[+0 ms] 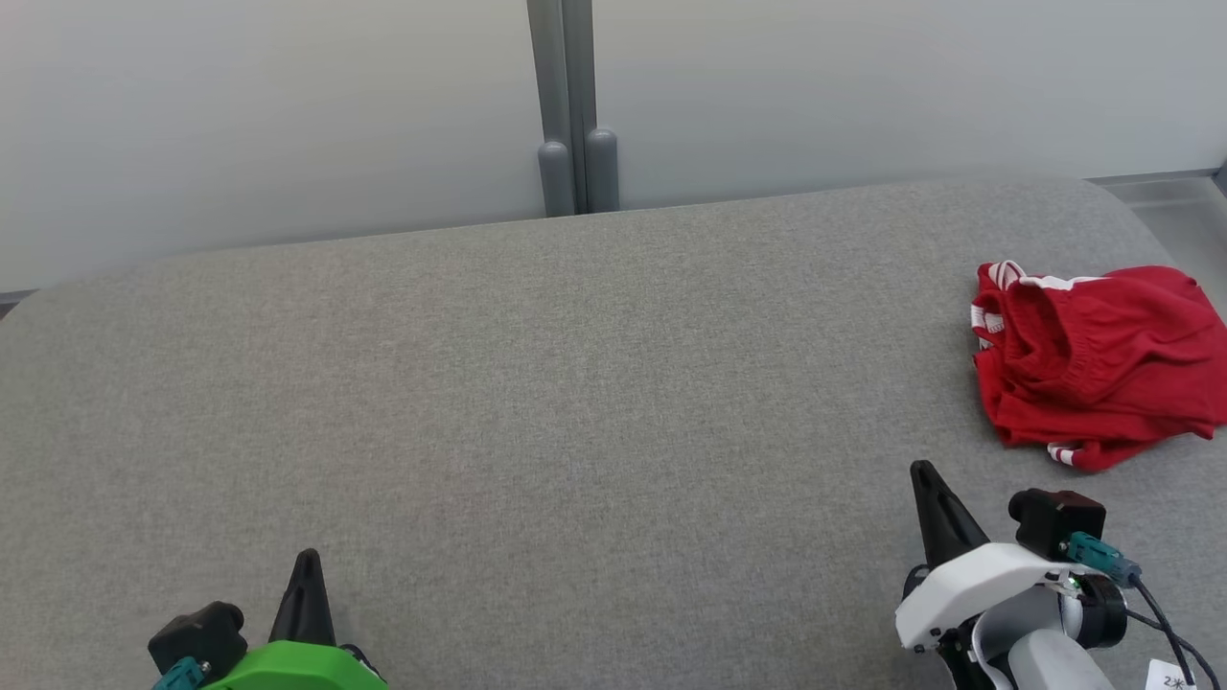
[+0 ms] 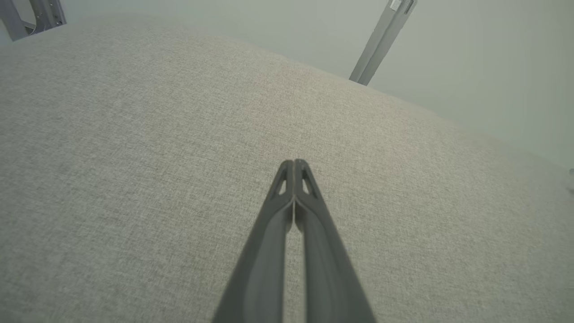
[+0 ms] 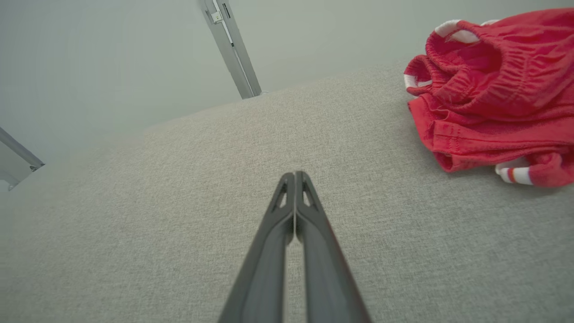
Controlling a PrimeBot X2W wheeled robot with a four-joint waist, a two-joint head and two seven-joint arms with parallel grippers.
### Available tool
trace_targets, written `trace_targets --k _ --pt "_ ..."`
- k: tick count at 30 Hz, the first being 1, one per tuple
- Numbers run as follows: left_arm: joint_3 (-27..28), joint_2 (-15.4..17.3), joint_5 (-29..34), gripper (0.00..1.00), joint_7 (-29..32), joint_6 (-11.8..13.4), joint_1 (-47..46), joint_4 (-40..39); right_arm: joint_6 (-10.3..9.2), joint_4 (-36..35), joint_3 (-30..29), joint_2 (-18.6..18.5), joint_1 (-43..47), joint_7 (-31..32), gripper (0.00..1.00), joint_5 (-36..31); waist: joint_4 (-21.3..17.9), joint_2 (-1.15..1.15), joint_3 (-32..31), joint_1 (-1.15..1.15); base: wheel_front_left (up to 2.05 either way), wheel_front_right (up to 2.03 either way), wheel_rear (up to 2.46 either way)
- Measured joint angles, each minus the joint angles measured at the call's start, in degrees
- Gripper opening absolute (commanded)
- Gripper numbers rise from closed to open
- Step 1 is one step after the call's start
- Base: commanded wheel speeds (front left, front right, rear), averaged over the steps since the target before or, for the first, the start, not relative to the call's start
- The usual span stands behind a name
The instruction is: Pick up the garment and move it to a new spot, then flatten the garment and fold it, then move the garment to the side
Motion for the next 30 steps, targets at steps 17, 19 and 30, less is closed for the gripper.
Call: trace_targets --k 17,19,30 --pt "1.51 0.02 -15.1 0.0 3.89 -1.08 -0.25 -2.57 -0.01 -3.04 -1.9 -0.01 0.61 3.97 0.0 17.0 0.4 0.0 0.17 0.0 0.0 0.0 0.0" --pt "1.71 0.03 -16.85 0.0 4.33 -1.26 -0.35 -2.9 -0.01 -3.33 -2.09 -0.01 0.64 4.31 0.0 18.68 0.45 0.0 0.19 0.0 0.0 0.0 0.0" --pt "2.6 0.04 -25.01 0.0 6.53 -2.0 -0.68 -4.23 -0.01 -4.92 -3.24 -0.02 0.8 6.53 0.0 27.96 0.71 0.0 0.3 0.0 0.0 0.0 0.0"
